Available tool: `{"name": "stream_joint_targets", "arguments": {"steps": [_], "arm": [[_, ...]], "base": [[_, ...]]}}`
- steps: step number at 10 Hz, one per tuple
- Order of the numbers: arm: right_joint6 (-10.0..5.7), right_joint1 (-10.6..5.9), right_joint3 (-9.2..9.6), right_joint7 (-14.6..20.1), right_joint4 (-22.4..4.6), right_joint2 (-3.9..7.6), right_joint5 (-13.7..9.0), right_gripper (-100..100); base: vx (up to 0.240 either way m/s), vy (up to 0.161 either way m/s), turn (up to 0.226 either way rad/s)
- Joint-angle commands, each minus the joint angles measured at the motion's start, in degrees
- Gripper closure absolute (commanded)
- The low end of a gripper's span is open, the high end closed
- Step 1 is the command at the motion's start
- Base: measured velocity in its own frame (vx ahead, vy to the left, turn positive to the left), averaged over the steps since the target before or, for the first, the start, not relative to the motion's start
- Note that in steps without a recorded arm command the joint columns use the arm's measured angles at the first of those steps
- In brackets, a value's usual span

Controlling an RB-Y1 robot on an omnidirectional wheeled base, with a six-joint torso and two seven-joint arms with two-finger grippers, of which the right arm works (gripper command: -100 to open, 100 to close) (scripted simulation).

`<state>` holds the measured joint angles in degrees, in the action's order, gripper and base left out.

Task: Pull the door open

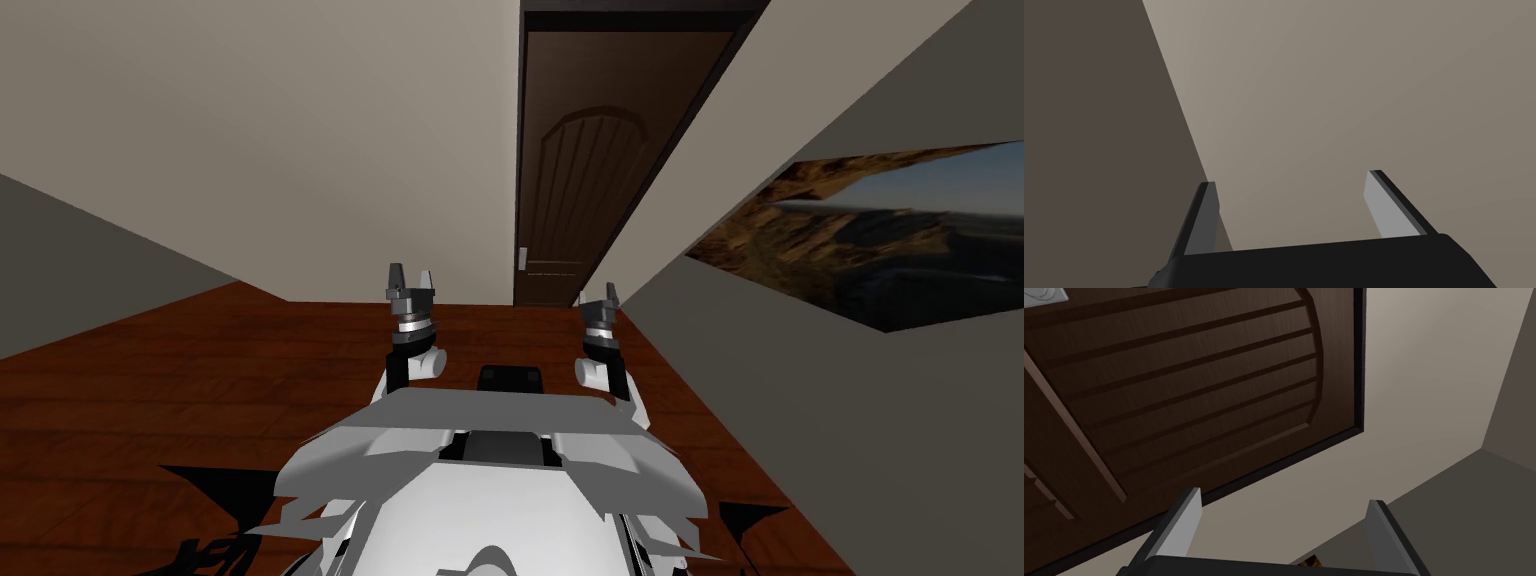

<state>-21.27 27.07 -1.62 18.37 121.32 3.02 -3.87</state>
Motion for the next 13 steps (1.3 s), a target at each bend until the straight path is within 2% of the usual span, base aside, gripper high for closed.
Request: {"name": "stream_joint_targets", "arguments": {"steps": [1, 13], "arm": [[0.11, -0.47, -0.03, 2.0, -1.3, 0.18, -0.62, -100], [1.44, -4.91, -1.11, 18.11, -12.05, 1.48, -6.25, -100]], "base": [[0.101, 0.023, 0.056], [0.102, 0.025, 0.069]]}}
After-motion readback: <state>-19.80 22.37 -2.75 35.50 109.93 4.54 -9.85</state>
